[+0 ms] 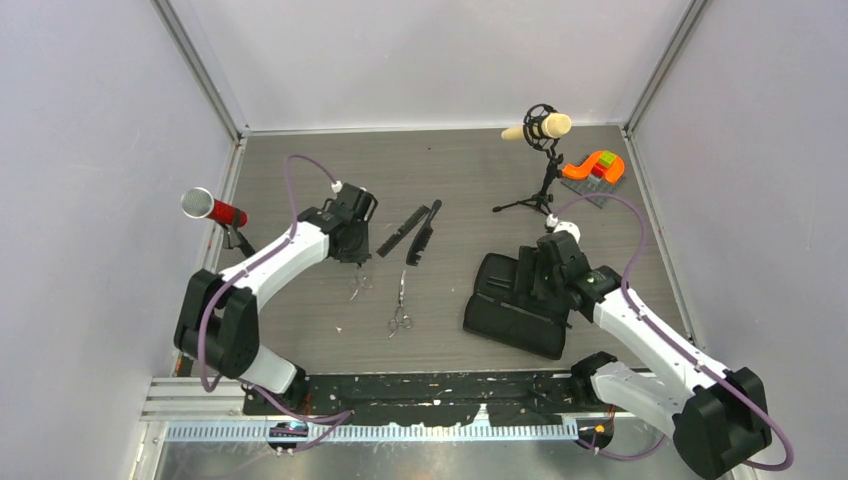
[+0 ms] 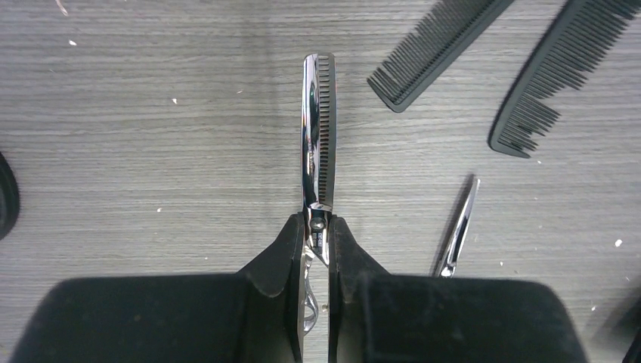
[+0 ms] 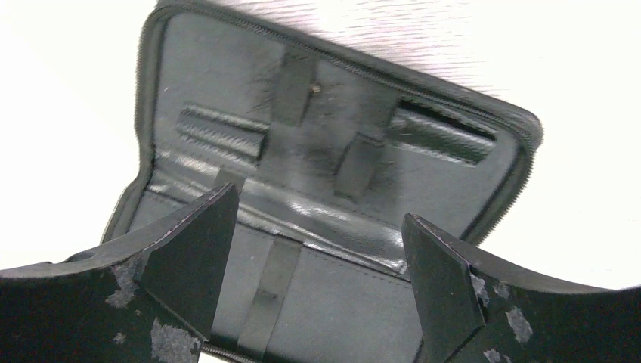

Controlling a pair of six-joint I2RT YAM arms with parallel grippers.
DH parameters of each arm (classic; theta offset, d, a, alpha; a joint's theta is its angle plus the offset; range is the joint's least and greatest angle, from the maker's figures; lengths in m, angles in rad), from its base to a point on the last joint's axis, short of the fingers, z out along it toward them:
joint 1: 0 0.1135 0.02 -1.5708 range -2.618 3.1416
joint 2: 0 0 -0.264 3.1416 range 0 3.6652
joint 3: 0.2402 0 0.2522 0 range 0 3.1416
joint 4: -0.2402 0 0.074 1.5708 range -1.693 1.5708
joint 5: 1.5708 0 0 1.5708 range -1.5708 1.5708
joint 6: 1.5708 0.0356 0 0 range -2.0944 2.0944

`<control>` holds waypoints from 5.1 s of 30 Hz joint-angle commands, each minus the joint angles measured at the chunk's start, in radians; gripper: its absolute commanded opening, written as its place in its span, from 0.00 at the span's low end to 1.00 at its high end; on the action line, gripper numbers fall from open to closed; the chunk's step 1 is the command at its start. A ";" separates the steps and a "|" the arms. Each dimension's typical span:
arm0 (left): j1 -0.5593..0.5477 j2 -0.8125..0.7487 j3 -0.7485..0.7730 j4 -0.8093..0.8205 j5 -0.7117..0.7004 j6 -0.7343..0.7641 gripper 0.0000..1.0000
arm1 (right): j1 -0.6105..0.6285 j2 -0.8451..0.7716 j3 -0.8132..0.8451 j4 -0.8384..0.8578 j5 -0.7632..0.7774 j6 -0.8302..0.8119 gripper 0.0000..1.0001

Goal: Sort the hair-cutting tools

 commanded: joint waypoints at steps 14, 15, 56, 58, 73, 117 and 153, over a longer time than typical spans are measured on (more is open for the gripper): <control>0.001 -0.214 -0.068 0.035 0.174 0.182 0.00 | -0.162 0.126 -0.027 0.109 -0.095 0.027 0.88; 0.001 -0.220 -0.070 0.037 0.179 0.183 0.00 | -0.157 0.136 -0.028 0.132 -0.118 0.025 0.87; -0.302 -0.306 -0.044 0.147 0.329 0.254 0.00 | 0.146 0.120 0.137 0.565 -0.540 0.243 0.80; -0.324 -0.307 -0.037 0.151 0.330 0.260 0.00 | 0.146 0.134 0.134 0.609 -0.565 0.280 0.79; -0.396 -0.306 -0.013 0.229 0.401 0.236 0.00 | 0.147 0.233 0.083 0.808 -0.684 0.403 0.69; -0.217 -0.661 -0.331 0.473 0.302 -0.242 0.76 | 0.112 0.085 -0.240 1.582 -0.514 0.515 0.05; -0.205 -0.680 -0.703 1.340 0.429 -0.713 0.32 | 0.112 0.320 -0.290 2.149 -0.431 0.722 0.05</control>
